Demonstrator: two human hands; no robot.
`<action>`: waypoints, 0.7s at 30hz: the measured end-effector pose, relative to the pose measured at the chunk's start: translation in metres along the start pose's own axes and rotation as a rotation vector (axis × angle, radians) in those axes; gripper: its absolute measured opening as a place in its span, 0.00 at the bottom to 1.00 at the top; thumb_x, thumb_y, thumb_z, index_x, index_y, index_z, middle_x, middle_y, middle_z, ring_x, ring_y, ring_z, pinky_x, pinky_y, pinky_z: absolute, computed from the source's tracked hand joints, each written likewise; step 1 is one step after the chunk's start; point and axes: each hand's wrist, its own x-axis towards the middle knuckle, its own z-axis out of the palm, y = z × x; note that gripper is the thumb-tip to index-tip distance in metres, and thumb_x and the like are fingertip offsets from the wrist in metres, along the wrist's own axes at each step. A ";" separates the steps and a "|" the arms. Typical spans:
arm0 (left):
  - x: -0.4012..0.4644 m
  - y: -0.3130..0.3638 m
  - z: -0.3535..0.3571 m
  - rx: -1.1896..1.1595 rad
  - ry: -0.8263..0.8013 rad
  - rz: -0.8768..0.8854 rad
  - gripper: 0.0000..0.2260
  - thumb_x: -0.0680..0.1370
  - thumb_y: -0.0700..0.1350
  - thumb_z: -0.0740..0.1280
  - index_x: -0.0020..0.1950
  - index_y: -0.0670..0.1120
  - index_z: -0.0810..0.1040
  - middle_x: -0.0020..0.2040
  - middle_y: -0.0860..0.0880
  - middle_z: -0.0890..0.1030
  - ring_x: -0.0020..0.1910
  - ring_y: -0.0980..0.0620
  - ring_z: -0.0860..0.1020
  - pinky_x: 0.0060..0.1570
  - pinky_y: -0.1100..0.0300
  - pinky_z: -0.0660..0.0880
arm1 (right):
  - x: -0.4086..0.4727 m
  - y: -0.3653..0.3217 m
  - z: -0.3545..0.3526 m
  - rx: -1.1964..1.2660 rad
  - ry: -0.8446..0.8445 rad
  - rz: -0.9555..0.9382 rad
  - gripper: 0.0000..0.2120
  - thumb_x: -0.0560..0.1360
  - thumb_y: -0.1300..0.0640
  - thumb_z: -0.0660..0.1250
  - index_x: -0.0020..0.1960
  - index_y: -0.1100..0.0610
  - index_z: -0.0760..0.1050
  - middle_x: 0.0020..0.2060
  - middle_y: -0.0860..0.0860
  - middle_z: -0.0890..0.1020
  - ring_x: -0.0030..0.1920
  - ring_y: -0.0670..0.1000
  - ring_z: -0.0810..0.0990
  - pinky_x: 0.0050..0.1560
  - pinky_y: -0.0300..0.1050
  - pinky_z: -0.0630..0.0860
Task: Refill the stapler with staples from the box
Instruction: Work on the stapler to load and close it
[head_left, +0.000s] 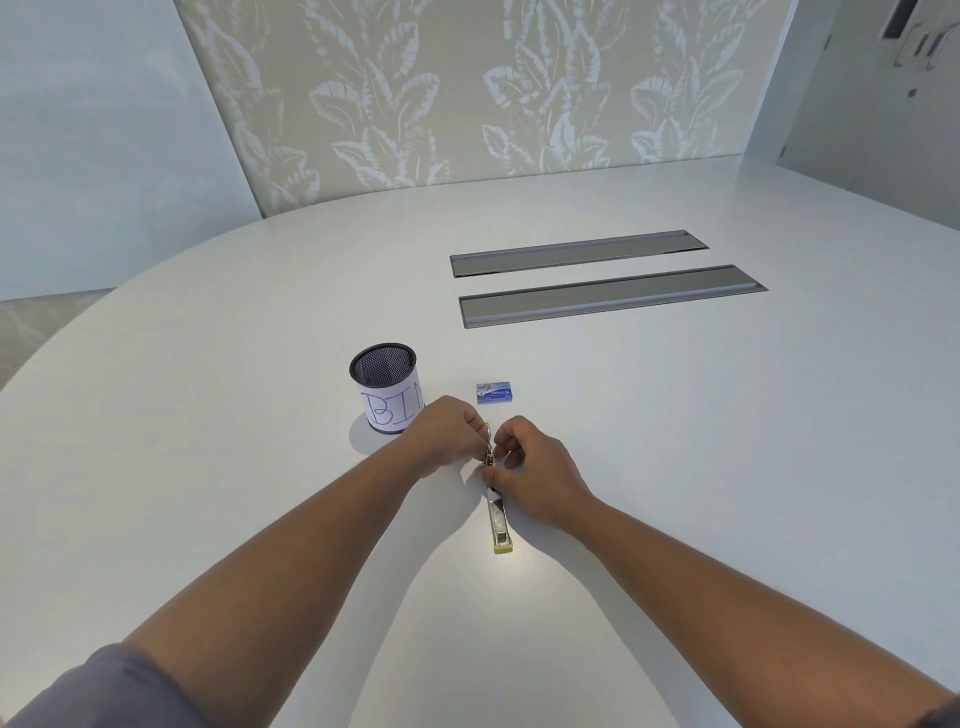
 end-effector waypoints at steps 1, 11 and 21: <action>0.000 0.001 0.000 0.018 -0.007 0.000 0.05 0.66 0.33 0.73 0.39 0.42 0.83 0.35 0.50 0.83 0.35 0.52 0.76 0.37 0.60 0.72 | 0.000 -0.001 0.000 0.002 0.000 0.003 0.16 0.65 0.46 0.76 0.47 0.44 0.71 0.43 0.43 0.81 0.44 0.45 0.79 0.47 0.47 0.76; 0.001 0.014 0.000 0.132 -0.004 -0.037 0.07 0.67 0.34 0.72 0.35 0.45 0.78 0.35 0.46 0.78 0.35 0.48 0.72 0.36 0.59 0.68 | -0.001 -0.002 0.001 0.023 0.010 0.008 0.18 0.63 0.39 0.73 0.46 0.41 0.70 0.41 0.39 0.81 0.42 0.41 0.78 0.43 0.41 0.74; -0.001 0.004 -0.004 -0.032 -0.036 0.004 0.11 0.67 0.32 0.73 0.30 0.45 0.76 0.35 0.43 0.80 0.33 0.48 0.72 0.35 0.60 0.68 | 0.000 -0.001 -0.001 -0.001 0.001 -0.009 0.16 0.64 0.46 0.74 0.46 0.43 0.70 0.42 0.42 0.81 0.43 0.42 0.78 0.45 0.44 0.75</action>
